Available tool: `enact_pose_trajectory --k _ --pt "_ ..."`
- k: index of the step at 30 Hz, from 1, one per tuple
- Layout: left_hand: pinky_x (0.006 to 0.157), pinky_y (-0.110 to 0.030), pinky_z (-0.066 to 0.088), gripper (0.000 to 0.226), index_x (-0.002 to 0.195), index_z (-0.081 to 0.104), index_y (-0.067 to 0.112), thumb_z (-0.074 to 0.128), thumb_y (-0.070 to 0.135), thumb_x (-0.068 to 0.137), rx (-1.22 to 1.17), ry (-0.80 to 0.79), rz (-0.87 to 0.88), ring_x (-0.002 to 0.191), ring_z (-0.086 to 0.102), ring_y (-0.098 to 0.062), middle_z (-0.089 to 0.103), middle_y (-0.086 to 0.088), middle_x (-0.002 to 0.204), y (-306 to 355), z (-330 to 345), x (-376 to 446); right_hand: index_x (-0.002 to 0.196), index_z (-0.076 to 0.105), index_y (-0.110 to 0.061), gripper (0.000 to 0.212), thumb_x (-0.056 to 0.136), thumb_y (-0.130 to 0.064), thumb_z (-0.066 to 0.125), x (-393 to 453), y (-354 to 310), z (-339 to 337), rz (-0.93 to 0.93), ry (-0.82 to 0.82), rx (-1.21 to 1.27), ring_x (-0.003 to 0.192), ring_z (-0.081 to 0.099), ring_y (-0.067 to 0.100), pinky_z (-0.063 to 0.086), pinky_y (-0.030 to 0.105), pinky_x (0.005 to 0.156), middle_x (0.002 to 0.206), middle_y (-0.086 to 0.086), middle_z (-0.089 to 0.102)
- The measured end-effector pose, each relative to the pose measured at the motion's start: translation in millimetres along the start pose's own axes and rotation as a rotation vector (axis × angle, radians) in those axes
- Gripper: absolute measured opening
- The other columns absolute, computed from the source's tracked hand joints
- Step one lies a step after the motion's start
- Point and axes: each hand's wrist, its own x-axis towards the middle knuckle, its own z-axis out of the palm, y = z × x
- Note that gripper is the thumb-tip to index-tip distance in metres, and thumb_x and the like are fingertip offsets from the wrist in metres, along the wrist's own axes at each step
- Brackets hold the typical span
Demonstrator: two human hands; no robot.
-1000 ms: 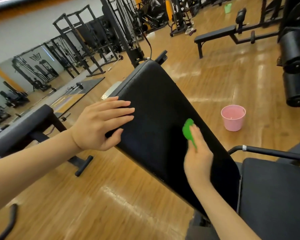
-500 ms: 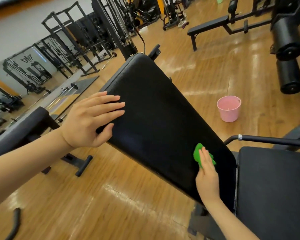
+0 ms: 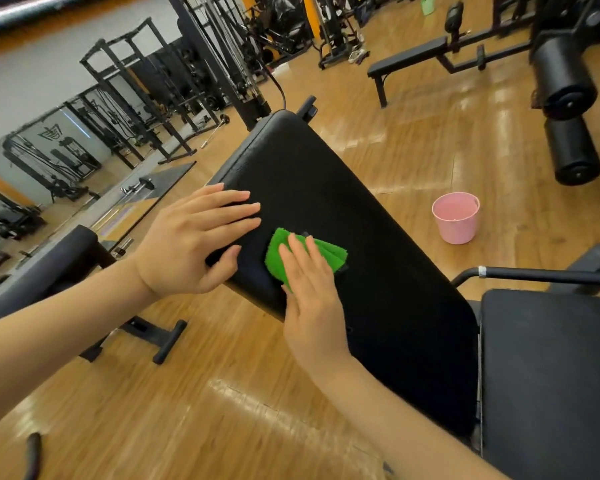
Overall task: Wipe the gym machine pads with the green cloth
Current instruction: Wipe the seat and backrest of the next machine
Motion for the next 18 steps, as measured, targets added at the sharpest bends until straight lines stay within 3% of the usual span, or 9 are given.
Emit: enact_pose_trajectory --k 6,8,10,13,15,18 --pt "0.103 -0.050 0.042 0.037 0.109 0.070 0.001 0.046 0.021 0.089 -0.010 0.017 0.000 0.117 0.058 -0.033 0.068 -0.017 0.115 -0.4 0.0 0.0 0.140 0.034 -0.013 0.051 0.092 0.002 0.040 -56.6 76.0 -21.5 0.105 -0.020 -0.079 0.138 0.030 0.017 0.022 0.029 0.114 0.144 0.003 0.038" --pt "0.104 -0.049 0.041 0.038 0.109 0.070 0.001 0.045 0.021 0.090 -0.003 0.019 0.003 0.117 0.058 -0.033 0.068 -0.017 0.115 -0.1 0.6 -0.4 0.142 0.031 -0.017 0.062 0.089 0.013 0.044 -90.1 110.0 -36.6 0.312 -0.008 -0.088 0.139 0.028 0.014 0.025 0.035 0.114 0.146 -0.002 0.035" --pt "0.105 -0.048 0.040 0.039 0.110 0.070 0.001 0.044 0.022 0.090 0.000 0.023 0.002 0.117 0.058 -0.032 0.068 -0.017 0.115 0.6 1.1 0.4 0.139 0.026 -0.025 0.065 0.091 0.015 0.042 -113.8 132.4 -55.7 0.656 0.009 -0.023 0.140 0.025 0.010 0.022 0.037 0.116 0.148 -0.005 0.033" --pt "0.104 -0.049 0.041 0.039 0.110 0.070 0.002 0.044 0.023 0.090 -0.010 0.019 -0.005 0.117 0.058 -0.032 0.068 -0.017 0.115 1.1 1.3 1.0 0.139 0.035 -0.019 0.053 0.094 0.010 0.039 -117.9 144.3 -71.3 0.917 0.029 0.043 0.136 0.034 0.017 0.023 0.028 0.112 0.145 0.003 0.041" --pt "0.103 -0.050 0.042 0.039 0.109 0.071 0.002 0.044 0.023 0.089 -0.014 0.021 -0.012 0.117 0.058 -0.033 0.068 -0.017 0.115 1.4 1.2 1.1 0.135 0.047 -0.012 0.044 0.095 0.004 0.040 -93.2 131.8 -74.1 0.930 0.076 0.073 0.129 0.043 0.020 0.029 0.020 0.102 0.139 0.005 0.048" --pt "0.103 -0.051 0.042 0.039 0.109 0.071 0.002 0.044 0.023 0.089 -0.018 0.015 -0.024 0.118 0.058 -0.033 0.068 -0.016 0.115 1.9 1.7 0.3 0.132 0.048 -0.021 0.044 0.094 0.001 0.045 -36.8 75.1 -67.3 0.679 0.123 0.193 0.126 0.044 0.005 0.031 0.014 0.103 0.133 -0.008 0.050"
